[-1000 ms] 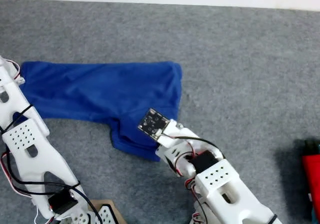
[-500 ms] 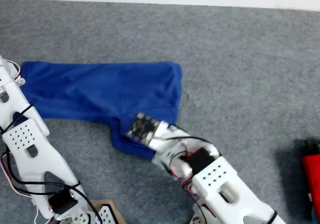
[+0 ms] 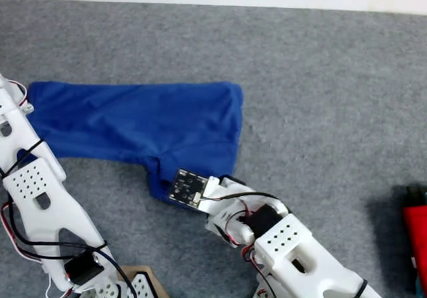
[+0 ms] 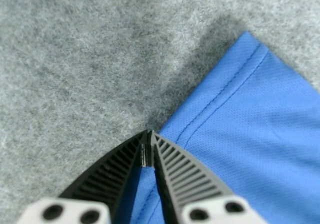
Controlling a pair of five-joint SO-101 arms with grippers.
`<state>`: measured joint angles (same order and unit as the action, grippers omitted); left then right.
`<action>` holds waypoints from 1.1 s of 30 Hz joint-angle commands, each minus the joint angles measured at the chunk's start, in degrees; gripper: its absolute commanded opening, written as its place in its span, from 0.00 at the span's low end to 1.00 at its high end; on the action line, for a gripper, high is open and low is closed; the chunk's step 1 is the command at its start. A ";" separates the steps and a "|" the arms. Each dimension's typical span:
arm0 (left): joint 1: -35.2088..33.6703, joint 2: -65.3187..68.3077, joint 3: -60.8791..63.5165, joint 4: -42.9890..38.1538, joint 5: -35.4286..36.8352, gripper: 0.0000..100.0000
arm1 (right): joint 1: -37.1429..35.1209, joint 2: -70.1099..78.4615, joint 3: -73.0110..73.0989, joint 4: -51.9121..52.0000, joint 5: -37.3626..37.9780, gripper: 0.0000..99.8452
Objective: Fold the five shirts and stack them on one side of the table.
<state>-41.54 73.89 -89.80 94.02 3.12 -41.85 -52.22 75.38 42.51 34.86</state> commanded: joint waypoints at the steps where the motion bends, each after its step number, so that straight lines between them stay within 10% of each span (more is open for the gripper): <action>1: 0.13 -1.01 -1.89 1.14 0.18 0.00 | 1.36 0.13 0.84 -2.86 1.41 0.21; 33: 0.40 -1.01 -1.89 1.58 0.18 0.00 | 3.03 13.76 -2.42 -9.89 1.23 0.07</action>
<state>-41.54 73.89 -89.80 95.25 3.12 -39.47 -37.71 75.65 33.27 35.38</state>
